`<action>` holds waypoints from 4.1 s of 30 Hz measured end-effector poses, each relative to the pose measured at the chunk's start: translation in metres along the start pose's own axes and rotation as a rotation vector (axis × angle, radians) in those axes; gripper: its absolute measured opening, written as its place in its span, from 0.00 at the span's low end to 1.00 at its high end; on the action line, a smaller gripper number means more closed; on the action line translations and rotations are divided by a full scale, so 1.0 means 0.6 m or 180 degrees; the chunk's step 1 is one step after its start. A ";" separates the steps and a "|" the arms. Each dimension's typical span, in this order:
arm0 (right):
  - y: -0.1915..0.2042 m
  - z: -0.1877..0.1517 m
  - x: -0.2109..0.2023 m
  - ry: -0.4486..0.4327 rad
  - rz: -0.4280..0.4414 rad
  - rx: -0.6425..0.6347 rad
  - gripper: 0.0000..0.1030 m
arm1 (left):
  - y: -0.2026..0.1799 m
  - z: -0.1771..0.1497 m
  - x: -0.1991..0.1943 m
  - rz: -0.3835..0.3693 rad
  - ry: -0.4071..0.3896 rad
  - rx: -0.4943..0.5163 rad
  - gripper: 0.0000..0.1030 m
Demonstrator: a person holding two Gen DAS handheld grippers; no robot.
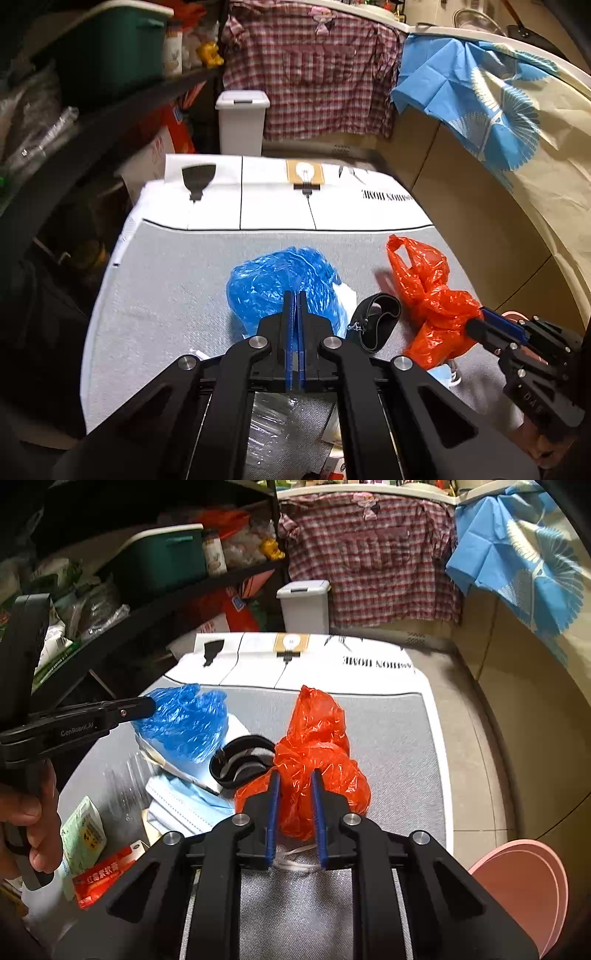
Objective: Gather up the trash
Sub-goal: 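Grasp the red plastic bag with the right tool while the left tool grasps the blue bag, then carry both bags over the pink bin and open both tools to release them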
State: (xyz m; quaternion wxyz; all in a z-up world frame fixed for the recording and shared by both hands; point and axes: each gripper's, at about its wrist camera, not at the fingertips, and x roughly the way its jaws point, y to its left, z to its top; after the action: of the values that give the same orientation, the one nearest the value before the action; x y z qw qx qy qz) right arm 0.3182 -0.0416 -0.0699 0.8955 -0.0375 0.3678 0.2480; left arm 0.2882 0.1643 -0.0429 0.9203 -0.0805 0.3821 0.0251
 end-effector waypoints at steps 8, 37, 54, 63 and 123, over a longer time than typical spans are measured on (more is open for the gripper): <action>-0.005 0.007 -0.048 -0.0178 -0.0048 -0.0023 0.14 | -0.009 0.007 -0.046 0.0032 -0.0199 0.0046 0.01; 0.011 0.009 -0.269 -0.0759 -0.0057 -0.0112 0.13 | -0.081 -0.030 -0.243 -0.0062 -0.0729 0.0125 0.01; -0.003 -0.018 -0.393 -0.0917 -0.0163 -0.0155 0.13 | -0.136 -0.077 -0.309 -0.0209 -0.0812 0.0199 0.01; -0.044 -0.037 -0.446 -0.1085 -0.0384 -0.0149 0.13 | -0.198 -0.091 -0.307 -0.0323 -0.0801 0.0360 0.01; -0.298 -0.128 -0.379 -0.0347 -0.1209 0.0775 0.50 | -0.479 -0.128 -0.117 -0.1110 -0.0139 0.0929 0.25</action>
State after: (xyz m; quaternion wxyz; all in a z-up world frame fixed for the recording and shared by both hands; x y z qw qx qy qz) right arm 0.2156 -0.3119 0.0076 0.9425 0.0157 0.3324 0.0305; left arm 0.2160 -0.1308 -0.0096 0.9206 -0.0108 0.3420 -0.1882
